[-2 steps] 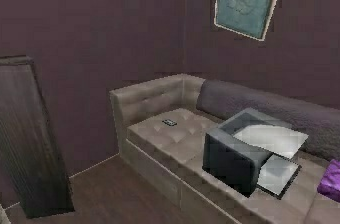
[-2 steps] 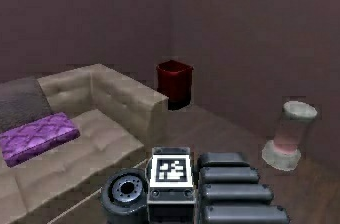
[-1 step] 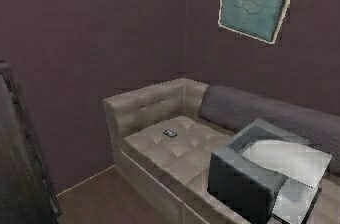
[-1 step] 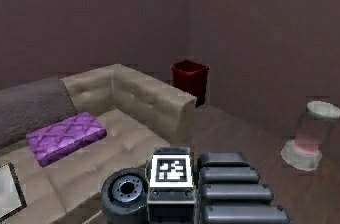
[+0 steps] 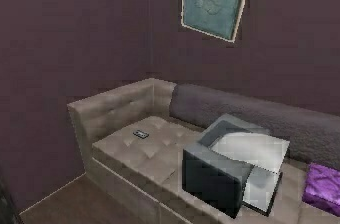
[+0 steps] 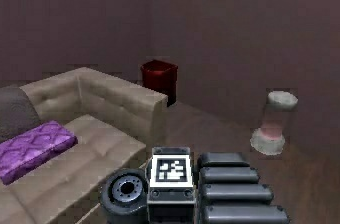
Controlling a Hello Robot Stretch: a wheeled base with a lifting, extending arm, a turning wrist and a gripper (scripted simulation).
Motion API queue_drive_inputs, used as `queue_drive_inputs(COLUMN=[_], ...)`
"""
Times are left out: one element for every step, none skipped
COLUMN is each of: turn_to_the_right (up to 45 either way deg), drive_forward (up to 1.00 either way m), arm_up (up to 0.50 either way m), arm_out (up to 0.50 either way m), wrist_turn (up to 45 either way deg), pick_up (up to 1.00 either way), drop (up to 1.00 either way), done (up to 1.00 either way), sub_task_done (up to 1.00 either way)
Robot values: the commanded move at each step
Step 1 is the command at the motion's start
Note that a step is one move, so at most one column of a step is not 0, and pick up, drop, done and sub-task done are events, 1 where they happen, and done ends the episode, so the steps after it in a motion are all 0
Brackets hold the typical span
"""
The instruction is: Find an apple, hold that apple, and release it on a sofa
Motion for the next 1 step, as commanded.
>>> queue_drive_inputs(turn_to_the_right=[0.0], drive_forward=[0.45], arm_up=[0.0], arm_out=[0.0], wrist_turn=[0.0], pick_up=[0.0], drop=[0.0], done=[0.0], sub_task_done=[0.0])
